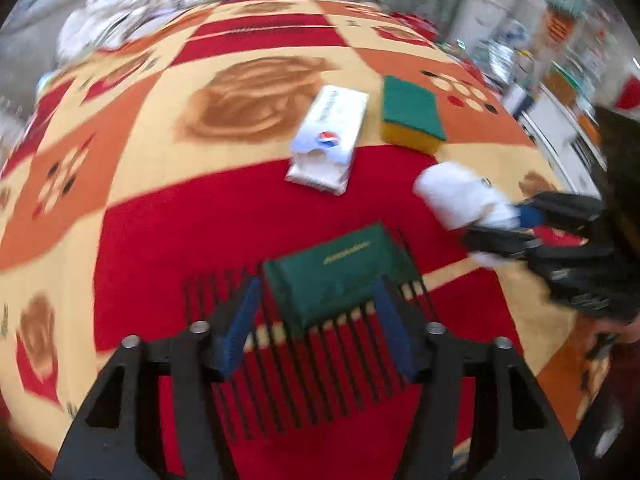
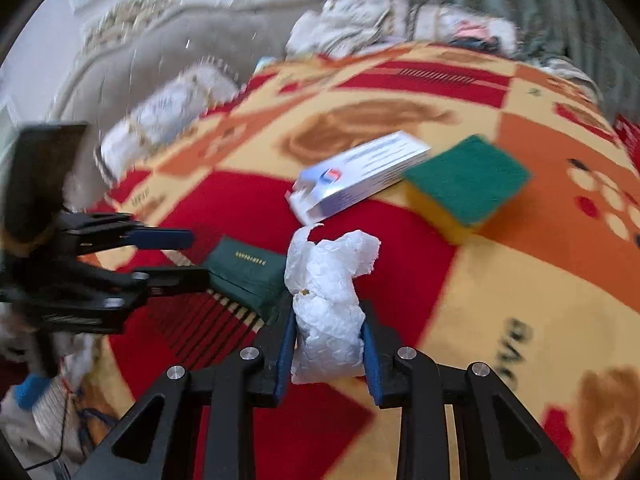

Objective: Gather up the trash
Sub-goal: 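Grasp the green pouch with left tool while right tool grasps white tissue, then carry both items over the black bin and open both tools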

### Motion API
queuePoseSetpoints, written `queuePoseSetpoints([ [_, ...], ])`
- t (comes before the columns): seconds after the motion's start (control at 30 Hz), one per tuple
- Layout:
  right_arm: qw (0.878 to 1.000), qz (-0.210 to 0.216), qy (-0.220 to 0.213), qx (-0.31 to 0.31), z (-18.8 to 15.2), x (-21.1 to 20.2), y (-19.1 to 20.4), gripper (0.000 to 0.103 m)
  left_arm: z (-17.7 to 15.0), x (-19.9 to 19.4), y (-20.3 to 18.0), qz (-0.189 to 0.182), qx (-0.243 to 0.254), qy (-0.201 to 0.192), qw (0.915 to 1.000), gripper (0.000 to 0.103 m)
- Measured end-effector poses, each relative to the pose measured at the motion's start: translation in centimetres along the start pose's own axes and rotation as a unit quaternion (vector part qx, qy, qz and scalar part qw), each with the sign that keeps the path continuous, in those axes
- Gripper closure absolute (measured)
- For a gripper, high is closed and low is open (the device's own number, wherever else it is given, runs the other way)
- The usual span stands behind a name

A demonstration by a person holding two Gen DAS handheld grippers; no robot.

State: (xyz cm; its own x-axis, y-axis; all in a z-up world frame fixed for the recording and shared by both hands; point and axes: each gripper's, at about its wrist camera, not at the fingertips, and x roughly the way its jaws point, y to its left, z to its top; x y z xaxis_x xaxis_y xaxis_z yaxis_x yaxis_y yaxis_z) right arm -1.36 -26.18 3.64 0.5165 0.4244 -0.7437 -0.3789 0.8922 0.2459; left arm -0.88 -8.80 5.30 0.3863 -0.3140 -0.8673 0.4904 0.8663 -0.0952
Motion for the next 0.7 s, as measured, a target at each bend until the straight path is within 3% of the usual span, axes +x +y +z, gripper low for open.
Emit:
queuePoseSetpoints([
  [0.1, 1.0, -0.014, -0.012, 0.005, -1.3, -3.4, -0.8, 0.074, 0.7, 1.9, -1.5, 0.009, 0.081, 0.014, 0.9966, 0.042],
  [0.23, 0.999, -0.033, -0.006, 0.009, -3.6, -6.1, -1.9, 0.074, 0.8, 3.4, -2.9, 0.026, 0.175, 0.028, 0.9838, 0.03],
  [0.47, 0.999, -0.048, -0.011, 0.023, -5.8, -7.7, -2.6, 0.074, 2.5, 4.8, -3.0, 0.015, 0.155, 0.032, 0.9873, 0.027],
  [0.53, 0.998, -0.049, -0.016, 0.027, -6.0, -8.0, -2.6, 0.074, 2.2, 4.6, -3.3, -0.002, 0.129, 0.033, 0.9911, 0.043],
  [0.7, 0.997, -0.06, -0.029, 0.027, -6.5, -9.0, -2.2, 0.074, 1.1, 3.4, -4.7, -0.006, 0.112, 0.027, 0.9933, 0.052],
])
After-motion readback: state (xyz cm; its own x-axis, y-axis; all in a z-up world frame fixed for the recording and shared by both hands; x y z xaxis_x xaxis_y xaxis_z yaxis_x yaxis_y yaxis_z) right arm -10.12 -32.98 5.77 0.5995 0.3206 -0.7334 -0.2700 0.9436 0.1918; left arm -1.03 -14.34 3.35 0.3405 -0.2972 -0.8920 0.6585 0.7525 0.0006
